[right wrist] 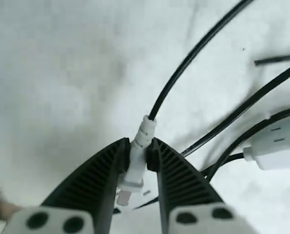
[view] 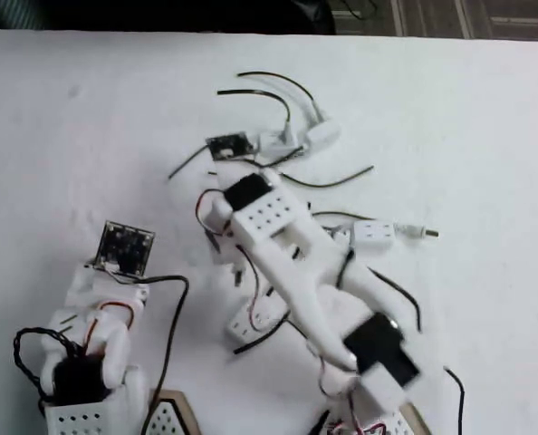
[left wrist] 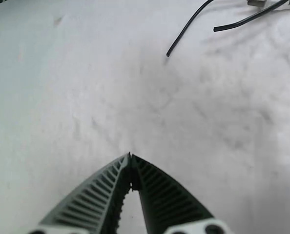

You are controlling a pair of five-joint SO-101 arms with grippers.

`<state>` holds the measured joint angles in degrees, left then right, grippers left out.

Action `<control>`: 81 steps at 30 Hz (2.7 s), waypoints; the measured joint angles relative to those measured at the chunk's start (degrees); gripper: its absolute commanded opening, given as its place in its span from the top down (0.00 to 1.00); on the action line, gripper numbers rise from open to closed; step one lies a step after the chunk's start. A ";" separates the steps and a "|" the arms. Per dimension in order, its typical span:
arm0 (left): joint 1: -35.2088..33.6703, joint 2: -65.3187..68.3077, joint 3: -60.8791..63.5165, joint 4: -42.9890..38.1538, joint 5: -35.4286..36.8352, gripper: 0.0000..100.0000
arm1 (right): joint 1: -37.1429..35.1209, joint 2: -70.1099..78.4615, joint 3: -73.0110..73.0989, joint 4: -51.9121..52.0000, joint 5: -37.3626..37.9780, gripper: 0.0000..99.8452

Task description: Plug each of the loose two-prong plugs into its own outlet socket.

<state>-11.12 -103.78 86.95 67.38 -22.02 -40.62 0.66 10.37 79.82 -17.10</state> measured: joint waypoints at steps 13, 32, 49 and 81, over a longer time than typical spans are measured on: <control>0.00 0.00 0.00 0.00 0.00 0.98 | -0.97 -27.25 25.23 -9.41 10.55 0.98; 0.00 0.00 0.00 -9.58 6.59 0.98 | -6.68 -72.18 47.56 -24.44 13.89 0.98; 20.31 -0.53 -11.08 -9.58 12.57 0.98 | -13.54 -78.33 51.87 -23.82 16.18 0.98; 25.41 -0.62 -20.31 3.96 9.76 0.98 | -11.52 -78.33 52.92 -17.76 21.45 0.98</control>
<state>14.29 -104.40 66.64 71.34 -12.26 -52.13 -77.67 63.30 62.07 4.35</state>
